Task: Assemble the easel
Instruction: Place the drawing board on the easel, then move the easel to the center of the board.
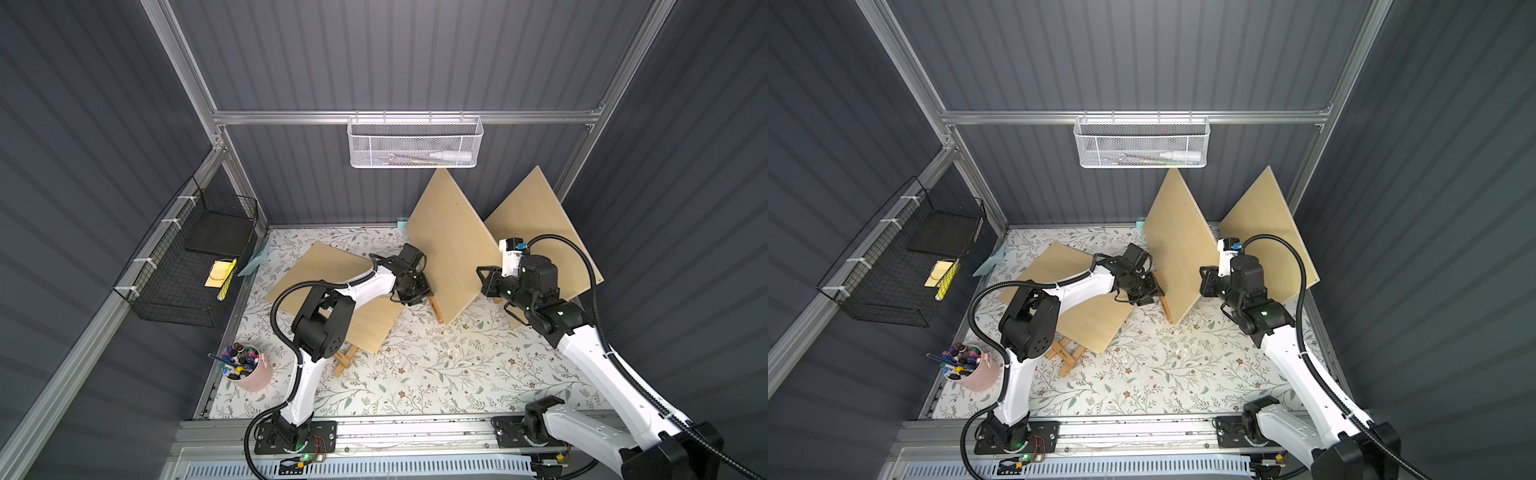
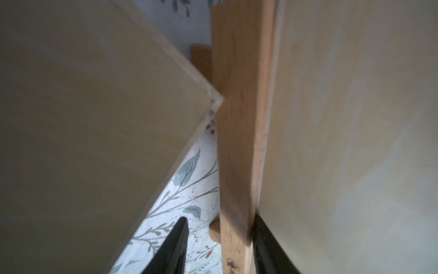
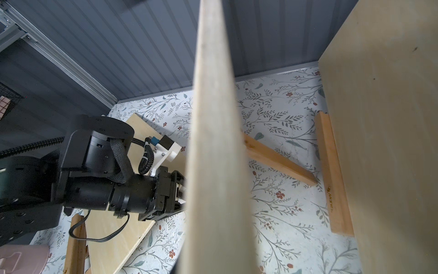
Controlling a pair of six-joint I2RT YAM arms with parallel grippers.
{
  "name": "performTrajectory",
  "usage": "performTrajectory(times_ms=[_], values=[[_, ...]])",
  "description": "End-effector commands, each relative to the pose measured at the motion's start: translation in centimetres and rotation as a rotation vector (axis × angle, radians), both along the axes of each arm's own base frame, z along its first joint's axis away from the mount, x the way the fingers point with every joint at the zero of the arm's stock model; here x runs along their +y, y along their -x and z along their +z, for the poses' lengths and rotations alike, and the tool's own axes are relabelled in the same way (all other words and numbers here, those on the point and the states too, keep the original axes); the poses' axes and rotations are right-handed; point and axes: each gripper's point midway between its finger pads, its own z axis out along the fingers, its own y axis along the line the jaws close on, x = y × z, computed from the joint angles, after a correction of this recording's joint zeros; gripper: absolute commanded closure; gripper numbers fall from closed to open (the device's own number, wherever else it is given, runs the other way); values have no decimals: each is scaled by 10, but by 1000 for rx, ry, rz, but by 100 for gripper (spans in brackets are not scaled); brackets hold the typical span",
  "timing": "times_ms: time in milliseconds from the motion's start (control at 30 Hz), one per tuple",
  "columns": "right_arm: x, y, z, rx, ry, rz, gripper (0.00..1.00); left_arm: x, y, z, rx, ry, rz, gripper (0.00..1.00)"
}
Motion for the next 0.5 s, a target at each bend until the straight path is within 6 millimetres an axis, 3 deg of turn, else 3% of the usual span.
performTrajectory(times_ms=[0,200,367,467], values=[[-22,101,-142,609,232,85,100,-9,-5,-24,-2,8,58,59],[-21,101,-144,612,233,94,100,-22,-23,-31,-58,52,114,75],[-21,99,-141,604,239,92,100,-25,-34,-35,-78,52,163,95],[-19,98,-143,612,233,101,100,-23,-44,-36,-98,47,216,100]])
